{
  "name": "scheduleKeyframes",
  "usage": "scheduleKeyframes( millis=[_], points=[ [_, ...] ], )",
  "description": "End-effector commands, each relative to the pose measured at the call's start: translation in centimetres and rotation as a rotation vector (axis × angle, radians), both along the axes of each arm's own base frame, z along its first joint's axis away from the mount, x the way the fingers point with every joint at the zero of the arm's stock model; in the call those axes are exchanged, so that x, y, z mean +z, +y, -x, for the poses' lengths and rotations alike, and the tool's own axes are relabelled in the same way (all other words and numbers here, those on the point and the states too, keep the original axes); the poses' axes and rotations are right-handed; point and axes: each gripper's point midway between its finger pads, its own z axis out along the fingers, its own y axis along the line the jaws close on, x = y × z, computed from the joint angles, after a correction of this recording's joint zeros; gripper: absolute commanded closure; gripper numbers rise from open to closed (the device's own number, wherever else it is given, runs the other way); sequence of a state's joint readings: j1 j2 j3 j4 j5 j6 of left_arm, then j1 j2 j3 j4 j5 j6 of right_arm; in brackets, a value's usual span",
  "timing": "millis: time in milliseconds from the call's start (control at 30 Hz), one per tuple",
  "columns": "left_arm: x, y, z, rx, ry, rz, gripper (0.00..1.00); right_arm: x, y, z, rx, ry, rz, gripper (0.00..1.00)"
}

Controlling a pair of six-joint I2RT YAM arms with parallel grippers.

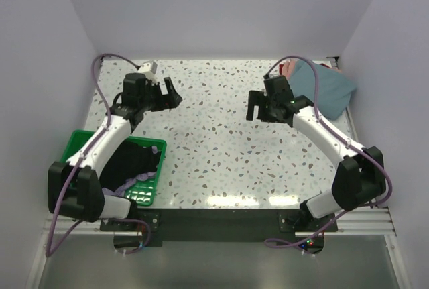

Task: Fold and stack the t-shirts
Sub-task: Reset both grippers

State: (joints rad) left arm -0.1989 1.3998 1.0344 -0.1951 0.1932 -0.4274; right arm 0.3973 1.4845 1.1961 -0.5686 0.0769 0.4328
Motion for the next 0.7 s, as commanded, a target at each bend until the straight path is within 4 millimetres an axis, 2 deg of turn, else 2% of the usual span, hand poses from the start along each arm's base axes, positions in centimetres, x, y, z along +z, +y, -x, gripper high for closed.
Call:
scheduleKeyframes(
  millis=[0,133,300,467,533,667],
  points=[
    [1.7,2.7,1.1,0.145,-0.075,-0.029,0.0,1.5,2.1,0.9,0.029,-0.05,-0.059,0.08],
    [0.1,4.8,3.6,0.228,-0.025,-0.084,0.0,1.7,2.4,2.1,0.045,-0.067,-0.051,0.08],
    [-0.9,6.6,6.4,0.307,0.013,-0.104,0.0,2.1,2.6,3.3,0.074,-0.08,-0.048,0.08],
    [-2.1,7.3,8.4,0.345,0.026,-0.097,0.0,2.7,2.4,4.5,0.072,-0.099,-0.06,0.08],
    [-1.9,7.3,9.1,0.343,0.007,-0.086,0.0,2.7,2.2,5.1,0.065,-0.108,-0.069,0.08],
    [-2.9,7.9,10.1,0.359,0.022,-0.097,0.0,2.2,1.9,6.2,0.057,-0.096,-0.083,0.08]
  ],
)
